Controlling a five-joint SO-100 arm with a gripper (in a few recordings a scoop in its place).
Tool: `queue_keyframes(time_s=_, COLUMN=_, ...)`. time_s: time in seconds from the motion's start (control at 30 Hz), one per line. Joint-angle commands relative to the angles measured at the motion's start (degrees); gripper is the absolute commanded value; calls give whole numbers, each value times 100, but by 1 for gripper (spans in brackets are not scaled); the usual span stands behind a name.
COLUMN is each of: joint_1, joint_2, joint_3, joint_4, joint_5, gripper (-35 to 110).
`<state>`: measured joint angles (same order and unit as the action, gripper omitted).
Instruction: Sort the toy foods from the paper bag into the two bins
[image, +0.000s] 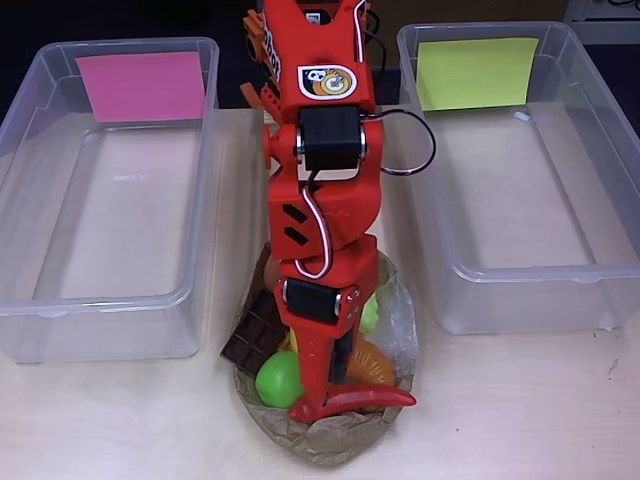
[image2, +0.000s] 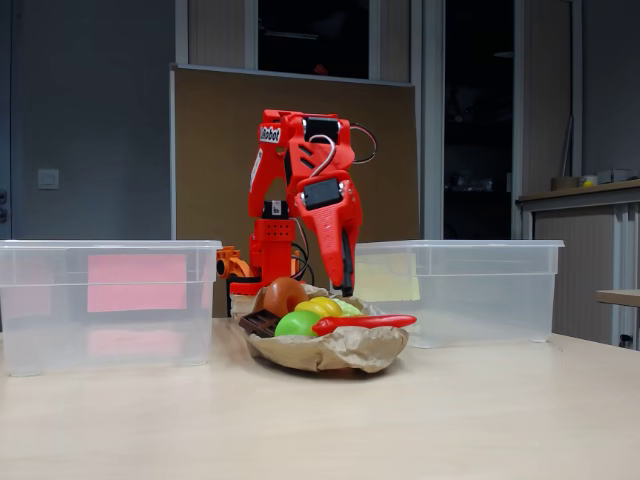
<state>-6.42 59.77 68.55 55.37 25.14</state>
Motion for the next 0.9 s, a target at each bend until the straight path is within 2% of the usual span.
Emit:
queue_keyframes(time_s=0.0, joint_1=-141, joint_2=-9, joint_3=-246, joint_4=211, joint_5=-466, gripper=14)
queue_keyframes(time_s=0.43, joint_1=-299, joint_2=-237, joint_3=-211, joint_4=378, joint_5=-1055, gripper=16)
queue_keyframes(time_s=0.87, joint_1=-343, joint_2=-1380, joint_3=-1433, joint_4=677, joint_5=-1468, gripper=19)
